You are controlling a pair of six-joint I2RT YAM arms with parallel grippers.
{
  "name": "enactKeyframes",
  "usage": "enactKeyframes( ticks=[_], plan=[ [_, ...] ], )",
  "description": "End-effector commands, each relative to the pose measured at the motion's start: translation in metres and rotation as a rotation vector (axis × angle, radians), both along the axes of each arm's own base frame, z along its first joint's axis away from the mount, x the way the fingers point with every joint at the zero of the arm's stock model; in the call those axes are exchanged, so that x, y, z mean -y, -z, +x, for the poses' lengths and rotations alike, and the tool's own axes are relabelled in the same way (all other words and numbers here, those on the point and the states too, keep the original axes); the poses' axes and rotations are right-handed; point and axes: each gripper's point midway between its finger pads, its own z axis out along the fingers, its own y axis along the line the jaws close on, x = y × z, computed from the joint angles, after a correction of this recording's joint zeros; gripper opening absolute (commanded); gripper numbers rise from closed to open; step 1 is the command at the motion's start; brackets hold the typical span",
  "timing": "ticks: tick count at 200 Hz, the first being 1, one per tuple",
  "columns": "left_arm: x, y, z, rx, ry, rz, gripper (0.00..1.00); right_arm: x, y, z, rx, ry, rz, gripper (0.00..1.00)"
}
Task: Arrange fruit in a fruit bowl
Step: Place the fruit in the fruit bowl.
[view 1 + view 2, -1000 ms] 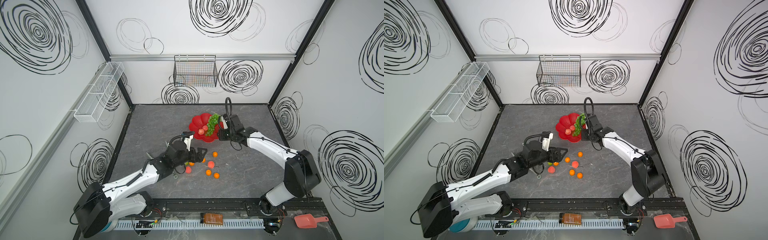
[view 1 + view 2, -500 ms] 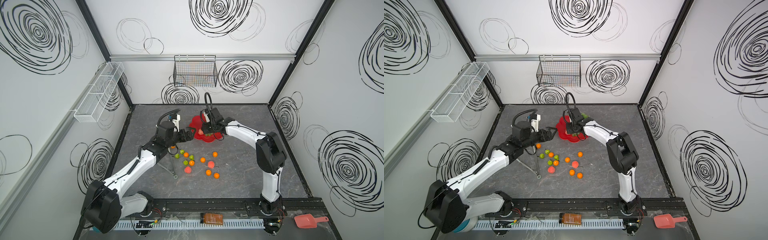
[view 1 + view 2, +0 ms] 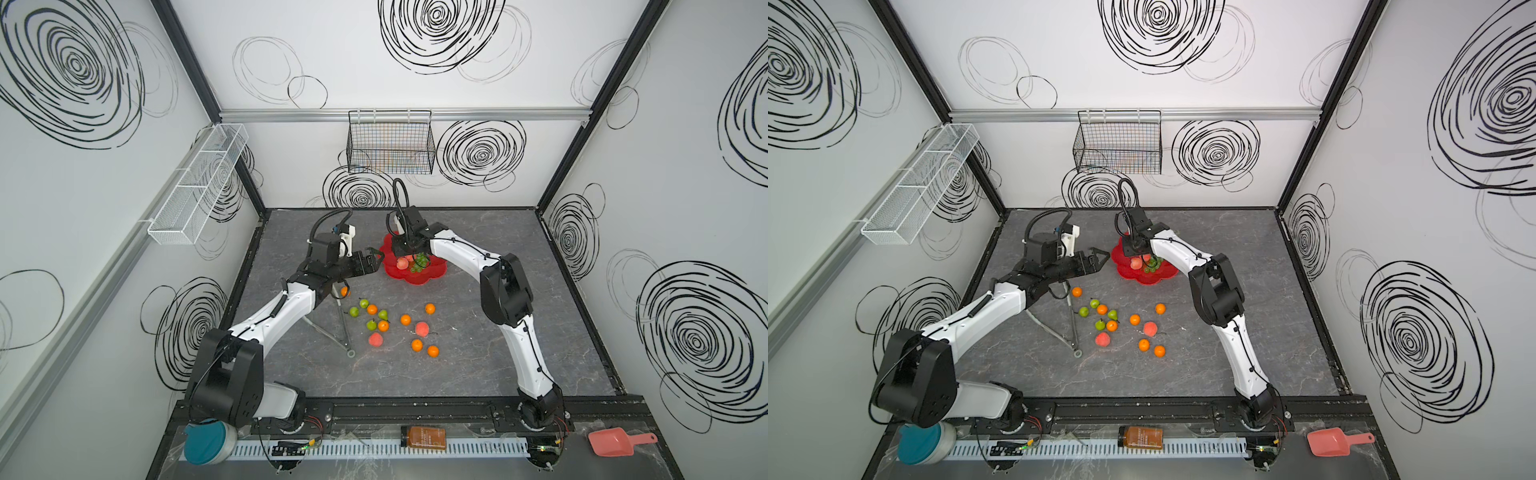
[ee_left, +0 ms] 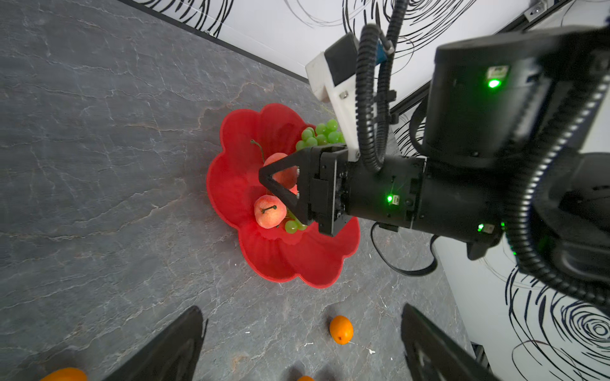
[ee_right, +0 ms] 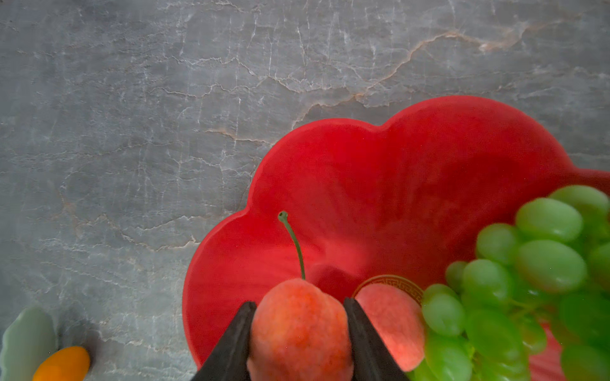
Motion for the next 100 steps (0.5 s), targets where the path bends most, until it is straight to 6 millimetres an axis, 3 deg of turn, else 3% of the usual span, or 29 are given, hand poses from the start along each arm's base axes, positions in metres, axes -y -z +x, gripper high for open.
enactKeyframes(
  ticks=[1, 100],
  plan=[
    [0.002, -0.009, 0.004, 0.032, 0.035, -0.021, 0.96, 0.008, 0.004, 0.003, -0.016, 0.012, -0.052, 0.4],
    [0.005, -0.002, 0.002, 0.014, 0.047, 0.001, 0.96, 0.004, 0.021, 0.008, -0.048, -0.012, -0.053, 0.46]
  ],
)
